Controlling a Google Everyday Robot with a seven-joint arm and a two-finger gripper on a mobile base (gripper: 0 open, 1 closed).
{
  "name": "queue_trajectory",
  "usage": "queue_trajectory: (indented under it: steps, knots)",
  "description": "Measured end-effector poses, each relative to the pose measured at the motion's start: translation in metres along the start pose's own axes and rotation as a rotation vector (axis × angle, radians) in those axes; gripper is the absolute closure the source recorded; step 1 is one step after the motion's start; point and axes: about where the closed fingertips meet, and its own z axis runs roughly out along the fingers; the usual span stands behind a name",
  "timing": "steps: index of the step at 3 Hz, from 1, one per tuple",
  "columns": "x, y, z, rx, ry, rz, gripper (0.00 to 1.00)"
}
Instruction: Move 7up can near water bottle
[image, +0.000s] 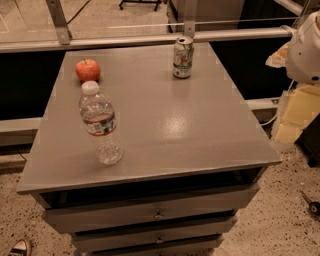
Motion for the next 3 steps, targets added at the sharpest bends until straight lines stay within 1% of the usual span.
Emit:
queue_trajectory:
  steps: [2,3]
  knots:
    - [0.000,-0.004,0.002,0.004,-0.007,0.003,0.00]
    - [-0.009,-0.088,0.045,0.065,-0.173,0.075,0.00]
